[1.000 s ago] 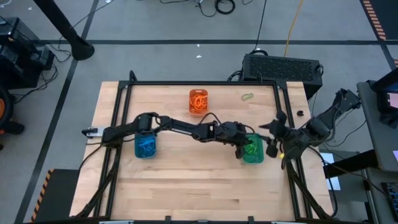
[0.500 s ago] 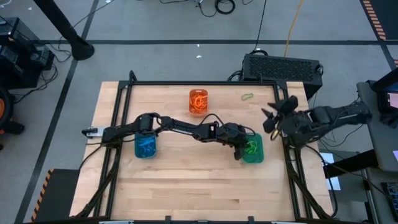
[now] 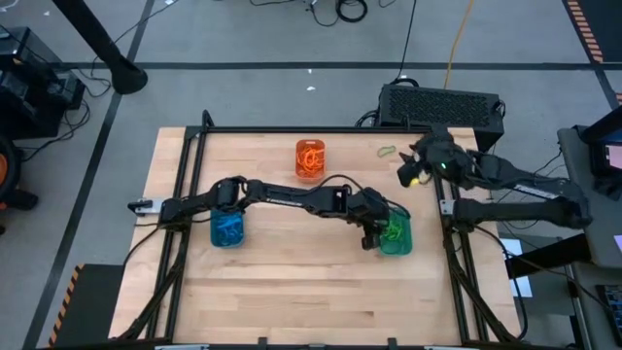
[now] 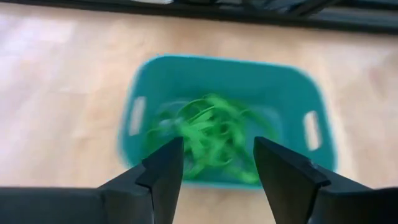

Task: Sort rubber bands into baskets
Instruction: Put the green rubber band into the green bin

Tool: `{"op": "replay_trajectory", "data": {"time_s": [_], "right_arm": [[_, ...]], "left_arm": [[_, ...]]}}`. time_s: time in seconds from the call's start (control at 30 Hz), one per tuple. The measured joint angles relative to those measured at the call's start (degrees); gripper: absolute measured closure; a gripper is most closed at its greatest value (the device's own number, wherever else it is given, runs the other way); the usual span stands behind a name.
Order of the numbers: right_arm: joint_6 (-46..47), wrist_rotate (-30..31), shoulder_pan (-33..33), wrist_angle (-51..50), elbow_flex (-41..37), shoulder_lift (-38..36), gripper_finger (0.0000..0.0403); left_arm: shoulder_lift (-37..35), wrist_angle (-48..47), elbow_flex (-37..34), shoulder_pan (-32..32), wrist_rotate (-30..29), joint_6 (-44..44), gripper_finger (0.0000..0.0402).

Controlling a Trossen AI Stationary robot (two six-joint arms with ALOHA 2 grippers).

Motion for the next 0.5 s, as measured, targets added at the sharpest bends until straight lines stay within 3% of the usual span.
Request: {"op": "replay_trajectory", "data": {"time_s": [0.17, 0.3, 0.43, 0.5], "right_arm": [[-4.3, -12.2, -13.4, 4.5, 0.0, 8.2, 0.0230], [-4.7, -18.5, -22.6, 7.6, 0.0, 16.6, 0.0230], [-3.7, -27.3, -28.4, 11.0, 0.0, 25.8, 0.0230], [-4.0, -27.6, -30.1, 13.1, 0.0, 30.1, 0.0230]], "left_arm": [[-0.1, -8.8, 4.7, -0.2, -7.3, 5.5, 0.0198], [-0.5, -13.5, 4.7, -0.5, -7.5, 5.9, 0.0198], [-3.1, -27.9, 4.7, -1.4, -12.2, 5.6, 0.0198], [-4.6, -33.8, 4.6, -2.0, -15.5, 4.6, 0.0198]]}}
